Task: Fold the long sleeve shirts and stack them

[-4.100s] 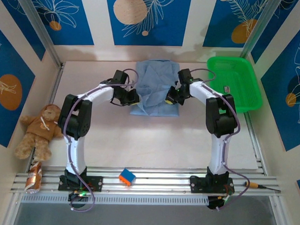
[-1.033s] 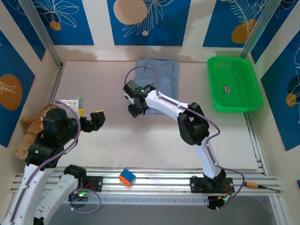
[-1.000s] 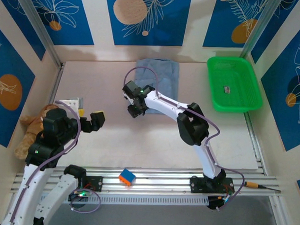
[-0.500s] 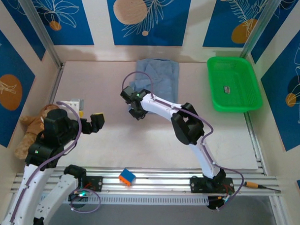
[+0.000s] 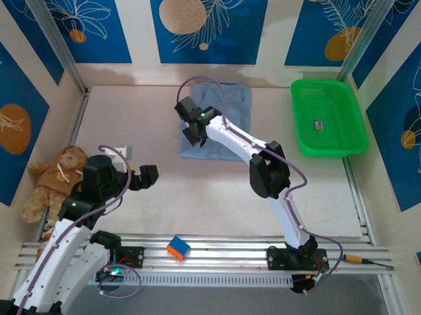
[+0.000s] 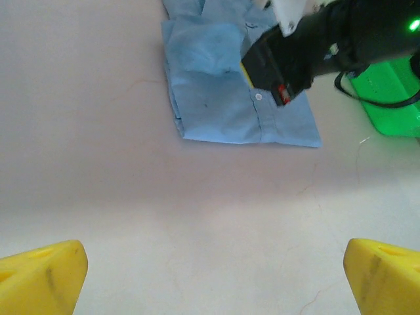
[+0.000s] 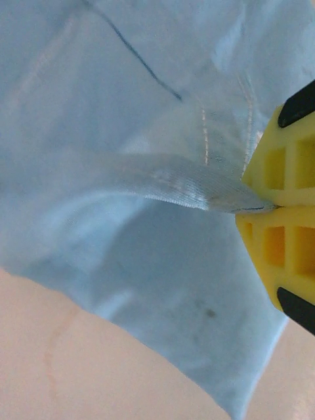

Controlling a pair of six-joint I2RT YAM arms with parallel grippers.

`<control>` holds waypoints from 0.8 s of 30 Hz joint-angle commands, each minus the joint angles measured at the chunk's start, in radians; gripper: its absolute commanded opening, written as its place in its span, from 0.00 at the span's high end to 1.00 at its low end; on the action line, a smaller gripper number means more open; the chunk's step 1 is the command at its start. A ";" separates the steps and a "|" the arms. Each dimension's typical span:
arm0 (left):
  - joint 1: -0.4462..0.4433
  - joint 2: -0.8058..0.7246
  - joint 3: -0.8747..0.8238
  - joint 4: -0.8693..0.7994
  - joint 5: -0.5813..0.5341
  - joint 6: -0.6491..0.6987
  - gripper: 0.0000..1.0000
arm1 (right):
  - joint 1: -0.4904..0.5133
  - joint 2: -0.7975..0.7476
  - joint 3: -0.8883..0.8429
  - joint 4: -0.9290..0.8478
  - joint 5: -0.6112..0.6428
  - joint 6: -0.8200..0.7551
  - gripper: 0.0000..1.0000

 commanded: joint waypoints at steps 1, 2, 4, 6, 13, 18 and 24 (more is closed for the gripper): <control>-0.016 0.019 -0.042 0.118 0.059 -0.066 0.00 | -0.037 0.060 0.083 -0.018 0.031 -0.020 0.99; -0.021 0.027 -0.057 0.137 0.063 -0.078 0.00 | -0.046 0.076 0.111 -0.024 0.032 -0.024 0.99; -0.038 0.042 -0.082 0.171 0.066 -0.098 0.00 | -0.066 0.110 0.164 -0.035 0.030 -0.031 1.00; -0.060 0.061 -0.110 0.211 0.066 -0.118 0.00 | -0.084 0.148 0.221 -0.049 0.023 -0.038 0.99; -0.140 0.138 -0.151 0.301 0.030 -0.170 0.00 | -0.129 0.235 0.310 -0.081 0.013 -0.038 0.99; -0.192 0.226 -0.167 0.391 0.008 -0.230 0.00 | -0.154 0.250 0.314 -0.059 -0.010 -0.025 0.97; -0.248 0.392 -0.161 0.540 -0.009 -0.351 0.00 | -0.186 0.272 0.373 -0.054 -0.004 -0.012 0.76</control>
